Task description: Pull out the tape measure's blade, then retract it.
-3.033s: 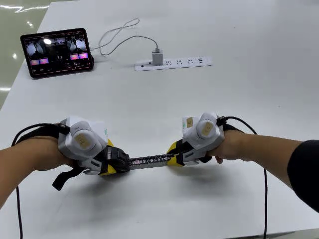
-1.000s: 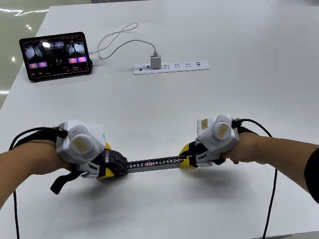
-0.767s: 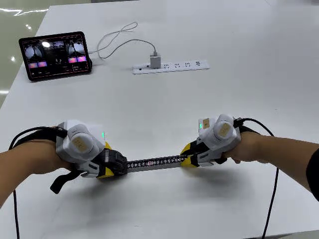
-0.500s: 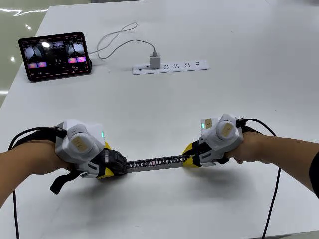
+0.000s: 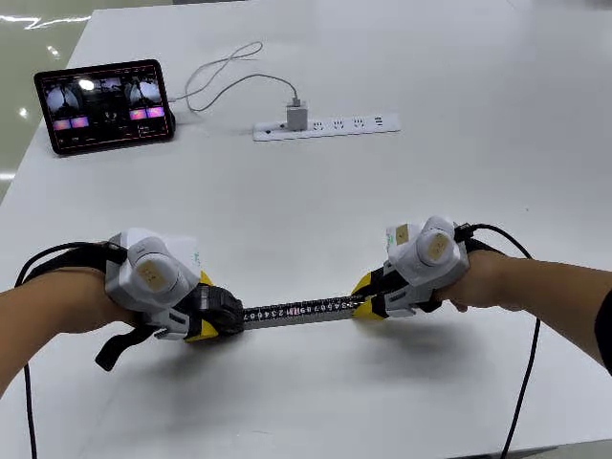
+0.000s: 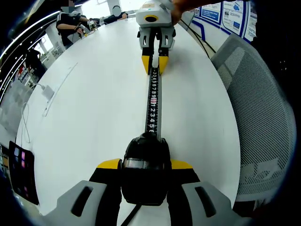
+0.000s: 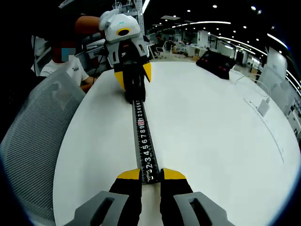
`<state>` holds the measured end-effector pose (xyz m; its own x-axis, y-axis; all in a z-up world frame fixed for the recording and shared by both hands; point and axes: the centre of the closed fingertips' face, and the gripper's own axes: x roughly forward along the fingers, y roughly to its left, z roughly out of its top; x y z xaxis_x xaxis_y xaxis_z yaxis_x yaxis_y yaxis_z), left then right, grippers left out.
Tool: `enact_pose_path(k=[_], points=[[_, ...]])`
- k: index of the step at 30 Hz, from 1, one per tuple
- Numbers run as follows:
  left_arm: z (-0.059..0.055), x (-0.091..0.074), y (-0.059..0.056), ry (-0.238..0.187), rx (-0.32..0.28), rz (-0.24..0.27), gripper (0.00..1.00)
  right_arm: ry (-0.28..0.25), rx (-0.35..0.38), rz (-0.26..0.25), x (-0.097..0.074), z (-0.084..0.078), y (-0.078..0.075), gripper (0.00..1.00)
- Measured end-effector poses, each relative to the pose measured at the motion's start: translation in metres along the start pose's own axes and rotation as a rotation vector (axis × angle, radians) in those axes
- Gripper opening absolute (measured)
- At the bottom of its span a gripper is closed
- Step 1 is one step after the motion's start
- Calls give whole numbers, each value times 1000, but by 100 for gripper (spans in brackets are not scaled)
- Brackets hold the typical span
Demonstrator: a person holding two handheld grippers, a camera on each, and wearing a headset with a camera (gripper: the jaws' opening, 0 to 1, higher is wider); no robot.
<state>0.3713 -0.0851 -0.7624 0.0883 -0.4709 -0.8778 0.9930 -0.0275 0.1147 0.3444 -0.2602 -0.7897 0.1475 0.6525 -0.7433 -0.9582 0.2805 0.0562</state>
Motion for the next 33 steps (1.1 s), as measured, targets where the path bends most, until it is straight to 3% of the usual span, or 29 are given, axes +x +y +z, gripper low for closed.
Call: enact_pose_path(k=[33], points=[[-1,1,1,-4,0,-3,32,18,3,-3,-5,-5,1,10]])
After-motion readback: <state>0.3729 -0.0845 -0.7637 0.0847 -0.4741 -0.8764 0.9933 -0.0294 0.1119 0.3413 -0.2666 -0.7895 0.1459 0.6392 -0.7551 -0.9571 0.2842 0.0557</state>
